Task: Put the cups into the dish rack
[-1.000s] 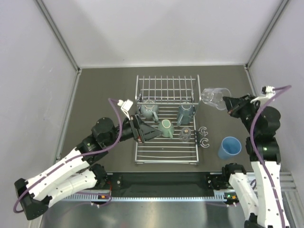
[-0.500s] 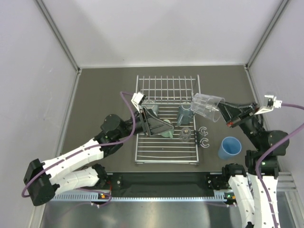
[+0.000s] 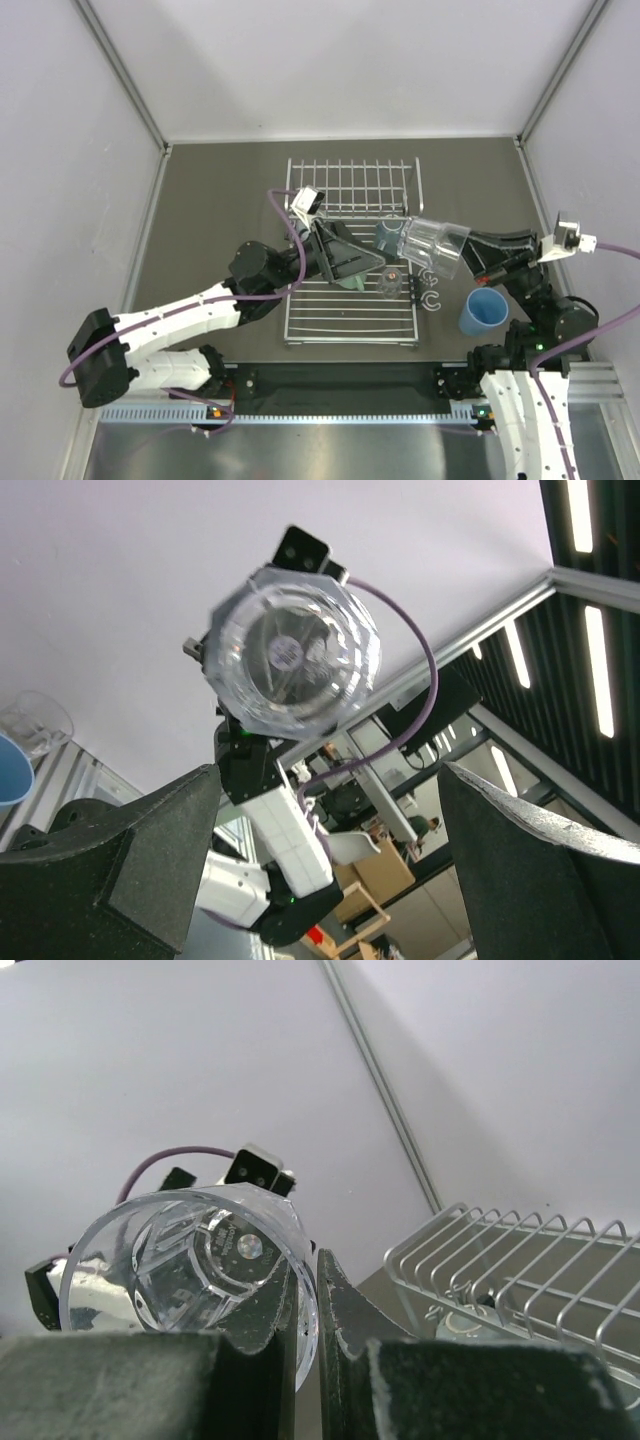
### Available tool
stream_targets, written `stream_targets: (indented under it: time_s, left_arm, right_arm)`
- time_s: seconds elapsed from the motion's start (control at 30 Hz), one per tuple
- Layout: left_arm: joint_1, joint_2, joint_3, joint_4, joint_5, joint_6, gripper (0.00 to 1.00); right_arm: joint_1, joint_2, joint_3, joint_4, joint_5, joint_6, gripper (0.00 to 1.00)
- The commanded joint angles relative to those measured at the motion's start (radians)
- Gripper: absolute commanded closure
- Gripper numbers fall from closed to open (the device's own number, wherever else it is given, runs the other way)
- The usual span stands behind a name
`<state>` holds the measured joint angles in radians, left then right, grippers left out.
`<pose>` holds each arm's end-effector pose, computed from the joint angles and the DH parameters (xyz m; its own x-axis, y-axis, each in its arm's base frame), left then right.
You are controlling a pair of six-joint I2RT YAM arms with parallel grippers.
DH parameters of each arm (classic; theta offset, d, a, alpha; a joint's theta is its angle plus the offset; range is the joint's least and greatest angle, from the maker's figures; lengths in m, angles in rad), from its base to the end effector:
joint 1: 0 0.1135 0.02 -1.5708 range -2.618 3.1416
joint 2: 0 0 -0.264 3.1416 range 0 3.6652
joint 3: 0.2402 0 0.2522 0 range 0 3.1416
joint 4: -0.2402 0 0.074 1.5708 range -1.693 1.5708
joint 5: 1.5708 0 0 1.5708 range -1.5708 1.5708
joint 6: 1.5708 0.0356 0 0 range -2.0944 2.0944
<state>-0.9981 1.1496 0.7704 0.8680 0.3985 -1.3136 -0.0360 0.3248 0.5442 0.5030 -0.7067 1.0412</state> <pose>0.1272 -0.2228 0.3696 -0.8639 -0.3049 -0.4008 0.4903 -0.3279 -0.8075 0.0724 0.0205 0.3764 -0.0627 0.6590 -0.7495 -0.8024 0.4133 0.4306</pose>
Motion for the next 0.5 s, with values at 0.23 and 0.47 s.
stream_targets:
  time_s: [0.23,0.47]
  left_arm:
    - [-0.082,0.065,0.050,0.177,-0.164,-0.007,0.07]
    - [-0.114,0.096,0.072,0.258,-0.194,0.022,0.07]
  right_arm:
    - [-0.013,-0.078,0.002,0.134,0.036,0.025,1.00]
    - [-0.013,-0.095,-0.017,0.103,0.050,0.008,1.00]
